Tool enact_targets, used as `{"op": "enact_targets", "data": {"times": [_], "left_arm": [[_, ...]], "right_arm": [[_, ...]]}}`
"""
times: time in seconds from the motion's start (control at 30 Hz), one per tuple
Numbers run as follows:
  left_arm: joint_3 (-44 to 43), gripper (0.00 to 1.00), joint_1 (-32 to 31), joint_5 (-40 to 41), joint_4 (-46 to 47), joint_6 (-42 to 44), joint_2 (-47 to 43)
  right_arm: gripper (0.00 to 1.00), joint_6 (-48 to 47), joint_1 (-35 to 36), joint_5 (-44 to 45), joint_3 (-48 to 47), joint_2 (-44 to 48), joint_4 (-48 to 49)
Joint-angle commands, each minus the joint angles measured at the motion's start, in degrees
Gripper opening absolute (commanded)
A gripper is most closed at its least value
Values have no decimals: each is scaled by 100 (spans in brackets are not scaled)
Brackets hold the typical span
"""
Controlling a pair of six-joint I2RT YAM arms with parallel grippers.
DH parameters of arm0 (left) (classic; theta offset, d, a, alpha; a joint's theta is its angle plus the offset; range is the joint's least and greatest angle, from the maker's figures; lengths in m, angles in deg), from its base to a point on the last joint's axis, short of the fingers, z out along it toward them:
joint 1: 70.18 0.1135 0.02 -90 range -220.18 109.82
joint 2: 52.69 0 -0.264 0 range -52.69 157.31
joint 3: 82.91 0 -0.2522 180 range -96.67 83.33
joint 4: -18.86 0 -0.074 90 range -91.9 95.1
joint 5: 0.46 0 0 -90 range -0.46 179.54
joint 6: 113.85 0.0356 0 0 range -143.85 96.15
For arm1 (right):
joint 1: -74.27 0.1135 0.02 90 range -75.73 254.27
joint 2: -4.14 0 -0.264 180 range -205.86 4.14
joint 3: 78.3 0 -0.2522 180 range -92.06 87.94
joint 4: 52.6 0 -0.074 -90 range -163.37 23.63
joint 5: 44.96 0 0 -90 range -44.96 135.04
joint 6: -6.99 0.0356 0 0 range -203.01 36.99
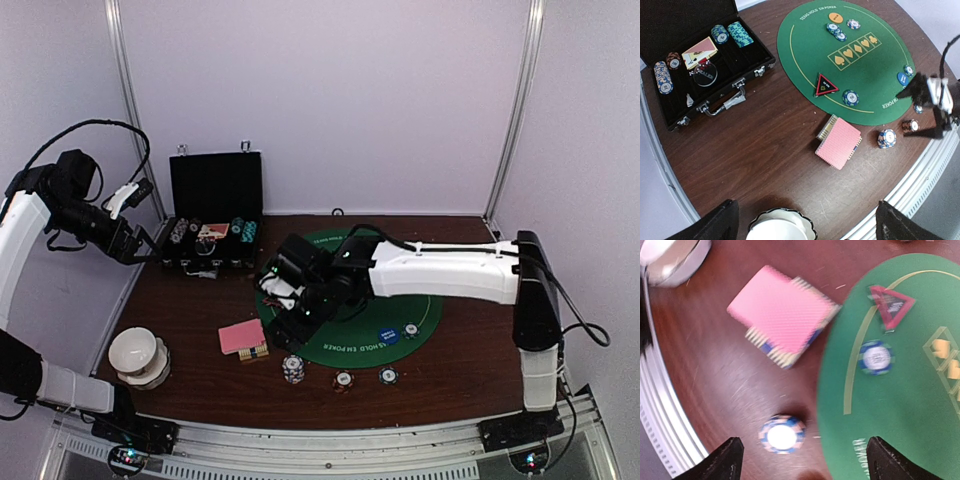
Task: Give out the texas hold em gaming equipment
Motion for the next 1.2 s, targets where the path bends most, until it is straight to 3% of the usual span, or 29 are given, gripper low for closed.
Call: {"op": "enact_targets", "data": {"times": [0.0, 0.43, 1.17], "left_arm": [[-97, 98, 29, -65, 23, 88, -101], [-97, 98, 29, -63, 21, 109, -151], [-114, 98, 29, -56, 15, 109, -140]], "right_arm": [[90, 77, 406, -54, 74, -330, -57], [91, -104, 533, -44, -168, -979, -287], [64, -18, 467, -118, -286, -1140, -317]]}}
